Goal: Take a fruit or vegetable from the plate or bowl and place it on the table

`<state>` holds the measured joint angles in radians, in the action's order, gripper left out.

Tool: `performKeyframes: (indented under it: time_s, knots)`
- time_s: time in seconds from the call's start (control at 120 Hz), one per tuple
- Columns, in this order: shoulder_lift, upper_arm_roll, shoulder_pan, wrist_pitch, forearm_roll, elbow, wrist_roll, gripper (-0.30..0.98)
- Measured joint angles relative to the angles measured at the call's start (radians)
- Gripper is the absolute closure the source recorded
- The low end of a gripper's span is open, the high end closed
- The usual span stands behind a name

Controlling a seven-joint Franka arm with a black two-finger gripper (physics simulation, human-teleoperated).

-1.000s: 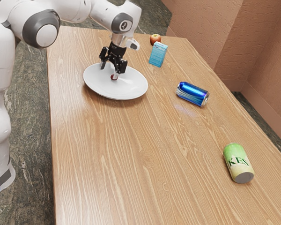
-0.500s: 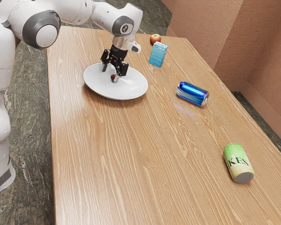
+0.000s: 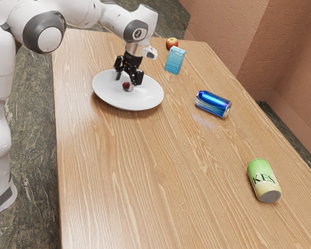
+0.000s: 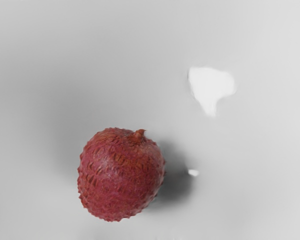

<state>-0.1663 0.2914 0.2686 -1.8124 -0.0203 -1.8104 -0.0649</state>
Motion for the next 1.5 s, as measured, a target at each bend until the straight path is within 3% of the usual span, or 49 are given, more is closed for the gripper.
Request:
performKeyframes:
  time_s: [0.383, 1.1, 1.5]
  knots:
    - [-0.001, 0.000, -0.004, -0.008, 0.001, -0.002, 0.000, 0.15]
    - [-0.009, -0.002, -0.004, -0.083, 0.004, -0.003, 0.001, 0.12]
    - [-0.009, 0.000, -0.002, -0.088, 0.003, -0.009, 0.002, 0.25]
